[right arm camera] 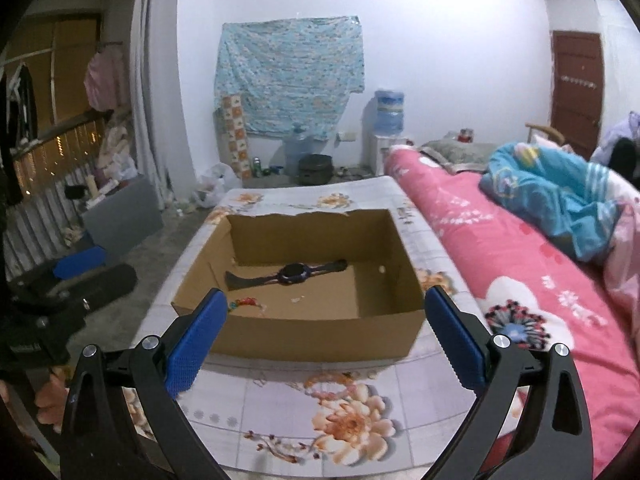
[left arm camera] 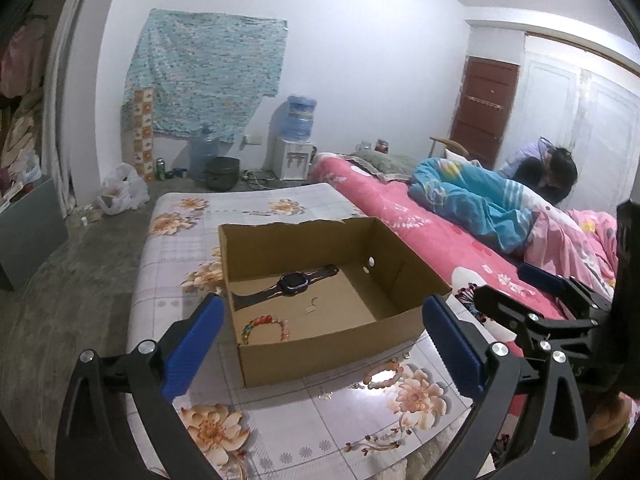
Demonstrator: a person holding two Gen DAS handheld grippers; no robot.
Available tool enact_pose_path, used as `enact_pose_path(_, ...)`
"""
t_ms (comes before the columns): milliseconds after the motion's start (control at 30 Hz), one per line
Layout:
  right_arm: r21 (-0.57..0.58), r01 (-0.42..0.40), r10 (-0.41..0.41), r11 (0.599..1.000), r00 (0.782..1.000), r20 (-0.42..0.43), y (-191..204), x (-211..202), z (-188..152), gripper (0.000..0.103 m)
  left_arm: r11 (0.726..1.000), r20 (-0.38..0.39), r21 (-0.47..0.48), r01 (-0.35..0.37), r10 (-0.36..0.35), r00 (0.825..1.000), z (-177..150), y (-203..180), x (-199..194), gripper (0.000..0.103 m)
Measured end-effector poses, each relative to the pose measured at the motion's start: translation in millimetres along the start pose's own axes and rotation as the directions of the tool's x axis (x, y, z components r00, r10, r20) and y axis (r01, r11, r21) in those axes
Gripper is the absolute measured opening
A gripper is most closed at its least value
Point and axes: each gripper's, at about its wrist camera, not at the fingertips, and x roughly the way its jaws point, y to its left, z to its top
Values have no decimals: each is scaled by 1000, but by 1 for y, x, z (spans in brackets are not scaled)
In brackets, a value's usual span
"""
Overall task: Organize jewelry
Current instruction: 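Withdraw both tools from the box and back away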
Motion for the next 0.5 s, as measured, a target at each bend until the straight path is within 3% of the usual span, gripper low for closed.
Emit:
enact_pose_path(333, -65, 96, -92, 993, 994, 58, 10, -19, -4, 95, 999, 7, -22, -42, 43, 999, -2, 6, -11, 97)
enact_pose_path(500, -44, 75, -72, 996, 995, 69, 6, -23, -4, 95, 998, 24, -13, -63, 63, 998, -2, 6, -15, 97)
